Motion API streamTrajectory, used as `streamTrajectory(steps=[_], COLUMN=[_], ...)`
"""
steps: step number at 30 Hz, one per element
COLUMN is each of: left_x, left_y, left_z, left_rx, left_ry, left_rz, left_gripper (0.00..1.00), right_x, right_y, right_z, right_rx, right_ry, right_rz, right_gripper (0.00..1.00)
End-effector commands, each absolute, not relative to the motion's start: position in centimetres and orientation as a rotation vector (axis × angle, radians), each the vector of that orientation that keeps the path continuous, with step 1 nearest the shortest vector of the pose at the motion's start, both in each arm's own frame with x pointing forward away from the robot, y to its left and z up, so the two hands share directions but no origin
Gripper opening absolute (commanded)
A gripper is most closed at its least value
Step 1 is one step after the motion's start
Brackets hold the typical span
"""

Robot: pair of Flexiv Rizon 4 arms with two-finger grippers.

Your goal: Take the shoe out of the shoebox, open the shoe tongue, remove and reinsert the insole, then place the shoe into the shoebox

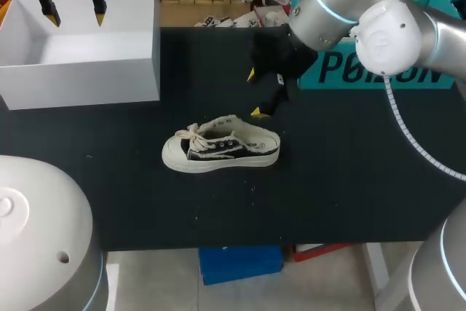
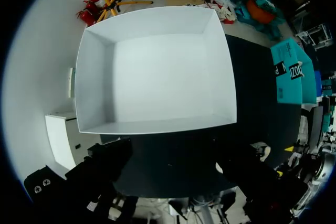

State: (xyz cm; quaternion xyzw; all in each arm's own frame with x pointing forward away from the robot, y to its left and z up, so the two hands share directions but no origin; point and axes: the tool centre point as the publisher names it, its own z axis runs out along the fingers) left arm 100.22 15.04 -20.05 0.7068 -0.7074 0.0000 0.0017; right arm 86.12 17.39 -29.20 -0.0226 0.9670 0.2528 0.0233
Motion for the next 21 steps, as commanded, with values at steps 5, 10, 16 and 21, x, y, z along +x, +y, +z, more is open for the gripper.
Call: streamTrajectory(steps=[5,10,16,21], left_x=[100.17,100.17,100.17,100.17], left_y=[15.0,15.0,15.0,15.0], left_z=[-20.0,-20.0,-20.0,-20.0], left_rx=[2.219,2.219,2.219,2.219], left_ry=[-2.22,-2.22,-2.22,-2.22], left_rz=[-0.002,-0.002,-0.002,-0.002], left_gripper=[1.0,1.0,1.0,1.0], right_x=[85.82,85.8,85.8,85.8], right_y=[15.27,15.19,15.19,15.19], right_z=[-30.24,-30.26,-30.26,-30.26], right_rx=[-0.119,-0.125,-0.125,-0.125], right_ry=[2.92,2.907,2.907,2.907], right_rz=[1.036,1.041,1.041,1.041], right_gripper=[1.0,1.0,1.0,1.0])
